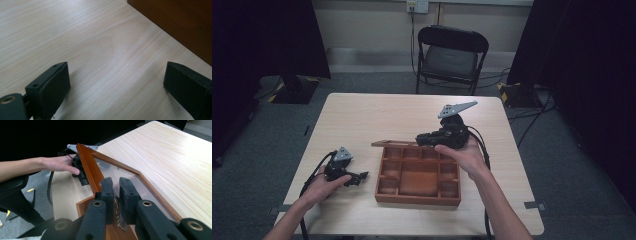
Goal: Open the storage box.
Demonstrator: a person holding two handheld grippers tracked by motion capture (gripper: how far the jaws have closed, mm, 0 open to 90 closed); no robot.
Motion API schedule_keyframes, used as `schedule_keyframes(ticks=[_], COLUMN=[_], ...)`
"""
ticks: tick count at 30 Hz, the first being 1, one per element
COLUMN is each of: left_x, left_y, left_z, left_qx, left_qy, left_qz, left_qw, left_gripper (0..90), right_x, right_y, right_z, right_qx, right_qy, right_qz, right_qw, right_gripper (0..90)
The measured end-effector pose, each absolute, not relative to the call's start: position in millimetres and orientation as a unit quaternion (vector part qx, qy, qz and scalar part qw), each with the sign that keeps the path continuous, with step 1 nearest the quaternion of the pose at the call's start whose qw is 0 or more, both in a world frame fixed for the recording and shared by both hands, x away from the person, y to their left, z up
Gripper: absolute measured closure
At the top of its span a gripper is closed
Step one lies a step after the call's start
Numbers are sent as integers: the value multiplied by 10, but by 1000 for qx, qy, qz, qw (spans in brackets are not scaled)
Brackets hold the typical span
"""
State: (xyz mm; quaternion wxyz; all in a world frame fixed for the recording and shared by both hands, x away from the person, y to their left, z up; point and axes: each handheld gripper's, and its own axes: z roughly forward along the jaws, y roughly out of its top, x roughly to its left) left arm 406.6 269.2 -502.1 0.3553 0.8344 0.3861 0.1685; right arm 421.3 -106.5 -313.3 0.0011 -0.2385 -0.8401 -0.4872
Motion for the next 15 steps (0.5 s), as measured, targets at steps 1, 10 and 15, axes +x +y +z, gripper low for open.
schedule_keyframes(ticks=[1, 10, 15], left_x=[4066, 4066, 4066], left_y=[2692, 2692, 2692], left_z=[-5021, -5021, -5021], left_qx=[835, 834, 834], left_qy=[386, 386, 386], left_qz=[169, 168, 169], left_qw=[355, 355, 355], left_gripper=[61, 61, 61], right_x=[4213, 4214, 4216], right_y=[-1065, -1065, -1065], right_z=[-3133, -3133, -3134], right_qx=[-238, -238, -238], right_qy=[-840, -841, -840], right_qz=[-487, -487, -487], right_qw=[1, 1, 2], right_gripper=[827, 827, 827])
